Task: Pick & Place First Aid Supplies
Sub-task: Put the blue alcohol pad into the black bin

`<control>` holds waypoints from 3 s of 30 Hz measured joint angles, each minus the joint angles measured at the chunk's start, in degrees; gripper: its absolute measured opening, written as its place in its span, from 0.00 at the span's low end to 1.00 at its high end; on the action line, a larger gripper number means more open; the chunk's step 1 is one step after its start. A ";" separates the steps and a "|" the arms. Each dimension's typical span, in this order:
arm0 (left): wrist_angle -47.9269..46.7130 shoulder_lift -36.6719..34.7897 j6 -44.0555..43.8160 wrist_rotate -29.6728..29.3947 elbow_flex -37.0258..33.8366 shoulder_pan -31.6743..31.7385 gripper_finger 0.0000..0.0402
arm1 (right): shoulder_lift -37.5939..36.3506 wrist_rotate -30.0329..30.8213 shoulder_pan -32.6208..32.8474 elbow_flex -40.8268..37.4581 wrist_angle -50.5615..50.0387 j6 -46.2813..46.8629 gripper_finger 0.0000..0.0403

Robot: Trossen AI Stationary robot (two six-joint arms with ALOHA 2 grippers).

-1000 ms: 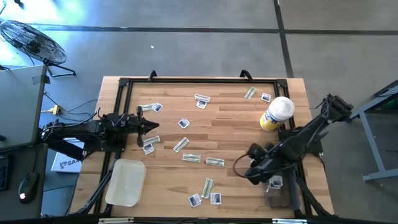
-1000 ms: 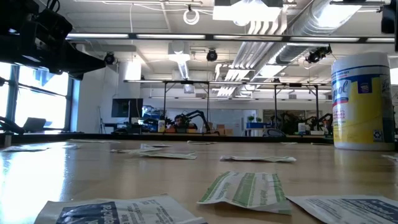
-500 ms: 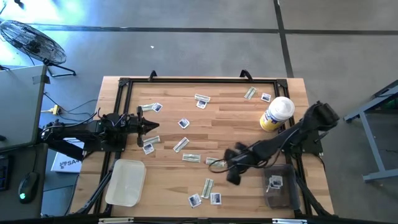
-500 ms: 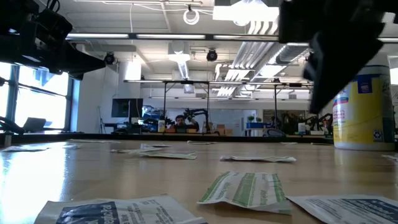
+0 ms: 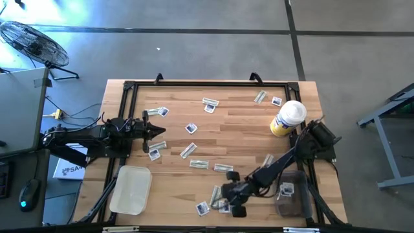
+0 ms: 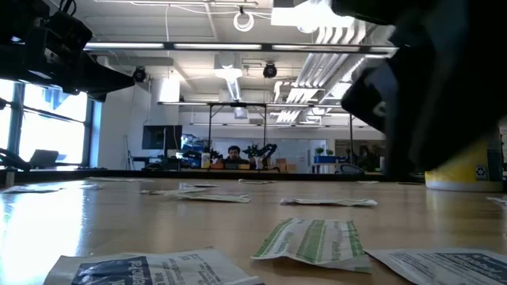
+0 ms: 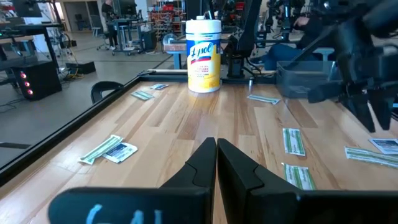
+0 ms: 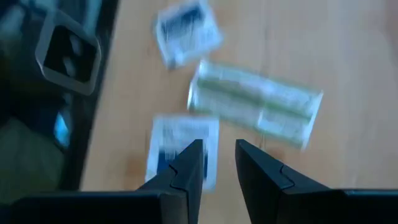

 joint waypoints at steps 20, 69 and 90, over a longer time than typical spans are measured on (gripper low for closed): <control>-0.01 0.01 0.00 0.00 0.01 0.02 0.03 | 5.31 5.96 4.03 -1.54 3.40 0.72 0.21; 0.00 0.00 0.00 0.00 0.01 0.01 0.03 | -2.76 16.47 2.60 -1.84 -8.63 4.54 0.28; 0.01 0.00 0.00 0.00 0.01 0.00 0.03 | 2.25 13.69 2.55 -1.56 -8.35 3.85 0.21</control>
